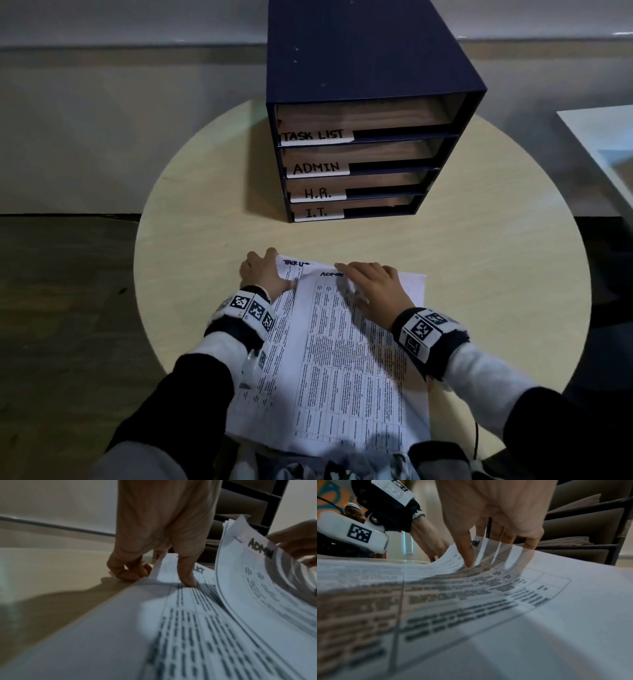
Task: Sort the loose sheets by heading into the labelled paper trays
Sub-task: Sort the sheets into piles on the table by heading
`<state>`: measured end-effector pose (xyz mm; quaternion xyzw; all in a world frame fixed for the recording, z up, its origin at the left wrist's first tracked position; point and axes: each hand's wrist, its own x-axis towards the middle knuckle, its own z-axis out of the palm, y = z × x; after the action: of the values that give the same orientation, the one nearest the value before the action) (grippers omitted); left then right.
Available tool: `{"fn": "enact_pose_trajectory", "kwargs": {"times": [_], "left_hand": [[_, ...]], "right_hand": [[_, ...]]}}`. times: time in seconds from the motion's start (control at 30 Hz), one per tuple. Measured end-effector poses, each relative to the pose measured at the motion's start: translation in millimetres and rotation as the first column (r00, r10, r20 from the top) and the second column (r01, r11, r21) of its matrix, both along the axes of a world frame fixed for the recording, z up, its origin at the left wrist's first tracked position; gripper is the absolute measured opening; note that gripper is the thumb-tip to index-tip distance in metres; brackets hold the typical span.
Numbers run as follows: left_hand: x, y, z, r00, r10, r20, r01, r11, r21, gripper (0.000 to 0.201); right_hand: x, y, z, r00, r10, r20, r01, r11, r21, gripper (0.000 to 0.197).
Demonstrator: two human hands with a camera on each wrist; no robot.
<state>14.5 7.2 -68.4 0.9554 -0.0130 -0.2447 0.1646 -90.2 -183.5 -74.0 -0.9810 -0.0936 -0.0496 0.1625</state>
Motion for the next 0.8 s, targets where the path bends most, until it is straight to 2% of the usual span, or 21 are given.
{"fn": "enact_pose_trajectory", "kwargs": {"times": [0.07, 0.13, 0.23, 0.37, 0.47, 0.53, 0.6, 0.63, 0.8], "left_hand": [[-4.6, -5.3, -3.2, 0.998, -0.02, 0.057, 0.019, 1.0, 0.013, 0.049], [-9.8, -11.0, -8.5, 0.996, -0.002, 0.084, 0.011, 0.994, -0.108, 0.037], [-16.5, -15.0, -11.4, 0.987, 0.149, 0.057, -0.12, 0.931, -0.345, 0.024], [-17.2, -20.1, -8.1, 0.962, 0.271, 0.043, -0.235, 0.895, -0.379, 0.015], [-18.5, -27.1, -5.8, 0.95, 0.301, 0.078, -0.246, 0.882, -0.402, 0.015], [-17.6, -30.0, -5.1, 0.946, 0.318, 0.07, -0.258, 0.863, -0.434, 0.019], [-16.3, -31.4, -3.3, 0.95, 0.309, 0.044, -0.255, 0.848, -0.465, 0.034], [-15.9, -31.1, -2.4, 0.955, 0.293, 0.04, -0.239, 0.844, -0.479, 0.04], [-15.4, -26.4, -11.5, 0.98, 0.134, 0.146, -0.048, 0.875, -0.481, 0.053]], "right_hand": [[-1.2, -0.8, 0.1, 1.0, 0.016, -0.004, -0.016, 1.0, -0.007, 0.085], [-3.2, -1.9, -0.3, 0.999, 0.032, -0.009, -0.033, 0.998, -0.049, 0.082], [-5.7, -5.5, -2.8, 1.0, 0.001, 0.015, -0.001, 0.999, -0.049, 0.074], [-11.9, -6.8, -5.2, 0.996, 0.01, 0.089, -0.01, 1.0, -0.002, 0.082], [-12.5, -7.7, -1.5, 0.988, -0.036, 0.151, 0.025, 0.997, 0.073, 0.078], [-12.5, -9.7, 0.1, 0.978, -0.021, 0.209, 0.009, 0.998, 0.061, 0.057], [-14.8, -11.9, -1.7, 0.972, 0.026, 0.235, -0.036, 0.999, 0.037, 0.037], [-16.5, -11.5, -2.2, 0.974, 0.044, 0.224, -0.053, 0.998, 0.035, 0.033], [-25.9, -4.5, 0.2, 0.986, 0.084, 0.145, -0.091, 0.995, 0.042, 0.037]]}}
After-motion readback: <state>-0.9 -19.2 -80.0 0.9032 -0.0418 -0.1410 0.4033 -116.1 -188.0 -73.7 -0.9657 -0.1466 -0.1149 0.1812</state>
